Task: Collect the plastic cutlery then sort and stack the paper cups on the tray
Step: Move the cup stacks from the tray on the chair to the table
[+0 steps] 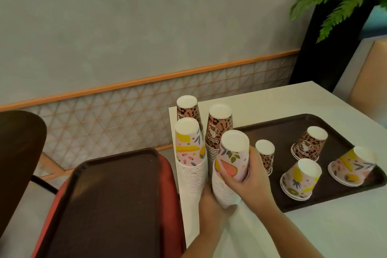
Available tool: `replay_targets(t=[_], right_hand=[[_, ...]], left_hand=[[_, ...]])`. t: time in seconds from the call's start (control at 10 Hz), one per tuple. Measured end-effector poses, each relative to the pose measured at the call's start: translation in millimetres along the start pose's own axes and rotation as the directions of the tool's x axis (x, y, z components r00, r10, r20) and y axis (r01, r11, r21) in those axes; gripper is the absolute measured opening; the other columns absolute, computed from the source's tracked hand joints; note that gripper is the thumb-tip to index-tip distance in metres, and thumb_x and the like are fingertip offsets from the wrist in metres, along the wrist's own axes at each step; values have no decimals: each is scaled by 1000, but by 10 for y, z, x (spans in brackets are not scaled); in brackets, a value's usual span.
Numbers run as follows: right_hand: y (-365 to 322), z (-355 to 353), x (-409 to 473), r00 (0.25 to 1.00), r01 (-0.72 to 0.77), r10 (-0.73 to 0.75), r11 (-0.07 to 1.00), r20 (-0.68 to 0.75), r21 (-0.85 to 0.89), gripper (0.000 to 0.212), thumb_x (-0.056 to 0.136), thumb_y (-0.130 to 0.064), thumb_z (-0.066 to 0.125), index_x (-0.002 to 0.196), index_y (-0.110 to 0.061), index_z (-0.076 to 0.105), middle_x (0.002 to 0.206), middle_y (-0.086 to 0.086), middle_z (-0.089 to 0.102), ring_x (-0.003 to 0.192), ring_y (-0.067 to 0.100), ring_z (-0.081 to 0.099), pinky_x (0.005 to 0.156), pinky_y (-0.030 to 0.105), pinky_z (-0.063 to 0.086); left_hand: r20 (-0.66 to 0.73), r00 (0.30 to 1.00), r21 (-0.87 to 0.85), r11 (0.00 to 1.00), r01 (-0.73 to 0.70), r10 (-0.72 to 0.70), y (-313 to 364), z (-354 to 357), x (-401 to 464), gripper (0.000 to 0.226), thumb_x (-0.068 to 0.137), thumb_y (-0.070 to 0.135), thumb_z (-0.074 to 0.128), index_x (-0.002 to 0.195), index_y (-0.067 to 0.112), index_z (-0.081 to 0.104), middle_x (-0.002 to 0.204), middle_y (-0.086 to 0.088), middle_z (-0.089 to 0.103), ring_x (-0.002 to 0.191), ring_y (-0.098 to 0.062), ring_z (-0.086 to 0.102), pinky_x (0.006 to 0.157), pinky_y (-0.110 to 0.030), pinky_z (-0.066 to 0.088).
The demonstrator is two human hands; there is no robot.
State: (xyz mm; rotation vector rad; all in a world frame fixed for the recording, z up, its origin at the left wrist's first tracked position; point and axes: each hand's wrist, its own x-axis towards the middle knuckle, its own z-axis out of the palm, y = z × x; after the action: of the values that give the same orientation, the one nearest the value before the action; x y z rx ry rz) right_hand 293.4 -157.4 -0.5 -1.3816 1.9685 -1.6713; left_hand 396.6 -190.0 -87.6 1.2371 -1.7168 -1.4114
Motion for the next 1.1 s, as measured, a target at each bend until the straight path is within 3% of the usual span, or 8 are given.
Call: replay_targets(t=[0.3,0.5,0.6,0.7,0.8,0.9,1.0,1.1], right_hand=[[-598,79,38,821,437,-469,883,-327,-170,48,80,-22,61,122,-6,42,123,14,42,123,5,38,101,19,35],[-948,479,100,966,250,-253,967,-63,-42,60,84,-26,56,137,-20,30,142,-2,30,133,2,26,104,4,21],[-872,714,161,994,112,-111,989,10,-96,77,84,-21,63,142,-26,13,149,-5,20,131,-8,10,100,-5,5],[-725,860,230,991,-94,99,994,89,-51,86,83,-22,66,147,-19,8,153,-3,20,141,8,17,113,18,16],[-615,913,237,985,-129,140,985,99,-113,84,81,-24,67,146,-18,14,149,1,25,139,16,24,114,37,27],[-570,919,171,988,-106,123,978,89,-182,75,81,-27,67,141,-17,23,140,2,30,134,16,29,110,34,32],[-566,899,110,988,-95,118,972,95,-214,73,83,-31,65,141,-19,22,143,-1,31,136,14,26,108,20,24],[-577,853,-16,985,-105,125,981,122,-160,74,83,-30,66,142,-19,23,145,-4,33,136,9,26,103,13,17]], left_hand=[[-247,969,127,990,61,-28,-358,-357,-78,63,62,-3,77,107,22,40,107,3,39,102,-22,51,88,-22,42],[-294,955,95,995,-1,29,37,-630,203,85,58,30,82,130,14,39,125,0,44,114,-15,47,92,-25,42],[-202,973,145,986,-80,108,334,-715,284,93,57,67,53,135,19,38,129,3,53,124,-16,47,105,-30,38],[-26,988,-100,983,-151,149,408,-779,362,63,70,18,81,124,31,51,123,39,50,114,17,43,100,-10,36],[9,990,-464,878,-118,138,358,-769,466,52,52,32,91,100,17,75,103,-1,72,95,-15,68,71,-26,57],[30,995,-697,715,-48,97,346,-682,478,63,43,36,93,99,15,75,101,-8,73,87,-20,71,62,-29,58],[145,989,-709,700,86,26,301,-704,379,71,22,40,96,87,18,79,94,-5,75,81,-18,72,57,-28,57],[106,993,-326,941,87,-55,288,-787,187,73,61,10,86,118,40,51,84,44,61,80,12,62,75,-18,49]])
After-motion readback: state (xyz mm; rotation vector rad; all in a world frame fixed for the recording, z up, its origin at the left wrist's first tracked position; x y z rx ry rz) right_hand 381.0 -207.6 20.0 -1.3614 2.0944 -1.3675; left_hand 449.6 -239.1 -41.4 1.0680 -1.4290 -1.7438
